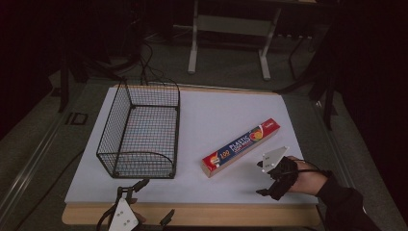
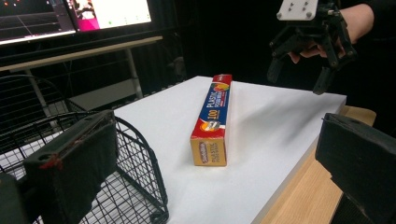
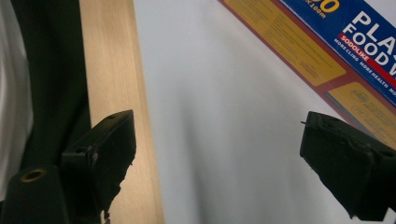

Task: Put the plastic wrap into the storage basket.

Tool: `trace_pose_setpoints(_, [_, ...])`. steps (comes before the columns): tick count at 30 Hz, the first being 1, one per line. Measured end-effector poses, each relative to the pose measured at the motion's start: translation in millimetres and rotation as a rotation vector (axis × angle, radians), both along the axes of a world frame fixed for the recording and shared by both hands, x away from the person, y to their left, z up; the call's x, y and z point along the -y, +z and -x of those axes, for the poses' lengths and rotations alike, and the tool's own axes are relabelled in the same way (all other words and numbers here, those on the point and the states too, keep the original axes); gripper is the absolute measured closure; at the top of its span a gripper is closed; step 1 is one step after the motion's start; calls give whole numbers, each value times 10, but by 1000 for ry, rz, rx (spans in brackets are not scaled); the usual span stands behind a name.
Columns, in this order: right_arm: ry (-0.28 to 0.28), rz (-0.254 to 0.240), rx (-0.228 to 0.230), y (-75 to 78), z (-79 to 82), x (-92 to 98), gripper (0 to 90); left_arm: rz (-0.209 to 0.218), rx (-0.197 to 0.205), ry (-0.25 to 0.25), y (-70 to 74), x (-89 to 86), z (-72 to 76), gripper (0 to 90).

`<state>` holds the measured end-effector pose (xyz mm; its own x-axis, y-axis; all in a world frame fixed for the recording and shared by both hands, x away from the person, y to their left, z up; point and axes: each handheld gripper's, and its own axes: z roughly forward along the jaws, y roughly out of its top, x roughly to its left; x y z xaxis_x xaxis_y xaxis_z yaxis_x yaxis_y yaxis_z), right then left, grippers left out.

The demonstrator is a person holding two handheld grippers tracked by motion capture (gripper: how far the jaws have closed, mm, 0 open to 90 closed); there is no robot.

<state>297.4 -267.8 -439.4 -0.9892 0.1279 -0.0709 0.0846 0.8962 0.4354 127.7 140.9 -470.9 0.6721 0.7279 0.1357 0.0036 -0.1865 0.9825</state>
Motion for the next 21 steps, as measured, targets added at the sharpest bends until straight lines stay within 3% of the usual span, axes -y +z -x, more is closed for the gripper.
trace_pose_setpoints(15, [49, 188, 24, 43, -253, -165, 122, -8, -1, -5, -2, 4, -1, 0])
trace_pose_setpoints(21, [42, 245, 70, 85, -390, -201, 123, -8, -3, -4, -4, 3, -1, 0])
